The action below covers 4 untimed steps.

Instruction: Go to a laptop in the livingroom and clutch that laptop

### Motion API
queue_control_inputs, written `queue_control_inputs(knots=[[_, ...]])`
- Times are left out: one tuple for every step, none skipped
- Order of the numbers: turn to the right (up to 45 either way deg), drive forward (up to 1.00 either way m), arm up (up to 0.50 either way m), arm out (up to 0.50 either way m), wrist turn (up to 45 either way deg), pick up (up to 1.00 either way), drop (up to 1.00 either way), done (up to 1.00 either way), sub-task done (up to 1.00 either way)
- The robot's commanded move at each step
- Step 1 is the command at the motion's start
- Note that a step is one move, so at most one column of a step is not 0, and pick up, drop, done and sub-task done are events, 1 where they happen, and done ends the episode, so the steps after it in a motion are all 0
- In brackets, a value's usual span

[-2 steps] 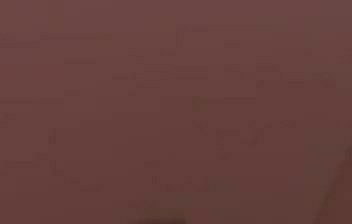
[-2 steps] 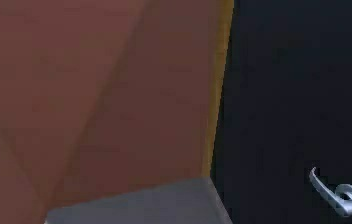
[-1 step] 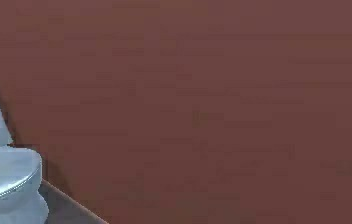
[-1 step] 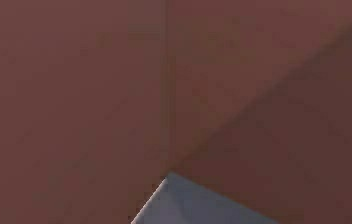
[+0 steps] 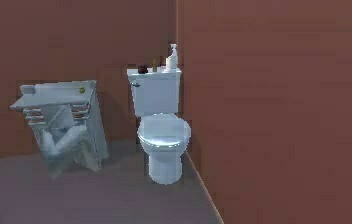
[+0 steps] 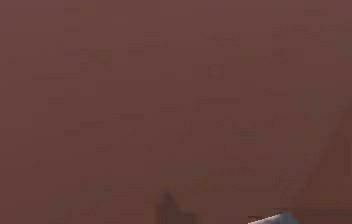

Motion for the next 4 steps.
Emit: queue_control_inputs(knots=[[-15.0, 0.0, 0.0, 0.0, 0.0, 0.0, 0.0, 0.0, 0.0], [0.0, 0.1, 0.0, 0.0, 0.0, 0.0, 0.0, 0.0, 0.0], [-45.0, 0.0, 0.0, 0.0, 0.0, 0.0, 0.0, 0.0, 0.0], [-9.0, 0.0, 0.0, 0.0, 0.0, 0.0, 0.0, 0.0, 0.0]])
